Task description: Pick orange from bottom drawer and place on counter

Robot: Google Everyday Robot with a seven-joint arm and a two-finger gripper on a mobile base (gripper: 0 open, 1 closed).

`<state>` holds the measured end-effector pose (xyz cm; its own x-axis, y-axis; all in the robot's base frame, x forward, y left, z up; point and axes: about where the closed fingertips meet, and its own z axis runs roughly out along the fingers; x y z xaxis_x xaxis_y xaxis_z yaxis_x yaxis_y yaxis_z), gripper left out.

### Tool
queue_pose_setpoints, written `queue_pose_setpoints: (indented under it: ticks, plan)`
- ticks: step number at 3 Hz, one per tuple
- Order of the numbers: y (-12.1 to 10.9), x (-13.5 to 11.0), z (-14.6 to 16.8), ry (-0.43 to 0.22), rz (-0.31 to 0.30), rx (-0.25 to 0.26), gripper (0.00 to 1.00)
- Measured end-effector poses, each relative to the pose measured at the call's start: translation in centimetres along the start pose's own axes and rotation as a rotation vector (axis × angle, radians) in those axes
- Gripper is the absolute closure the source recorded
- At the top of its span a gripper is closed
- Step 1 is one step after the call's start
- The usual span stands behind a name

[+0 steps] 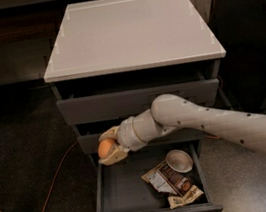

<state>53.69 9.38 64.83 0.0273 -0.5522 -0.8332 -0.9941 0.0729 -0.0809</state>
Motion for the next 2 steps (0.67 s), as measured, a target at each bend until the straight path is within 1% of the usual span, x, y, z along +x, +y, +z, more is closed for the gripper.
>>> queue_pose_setpoints:
  ticks: [1, 2]
  plan:
    - [-0.6, -2.5, -1.4, 0.025, -0.024, 0.007, 1.00]
    - [-1.2, -5.4, -3.1, 0.044, -0.065, 0.022, 1.00]
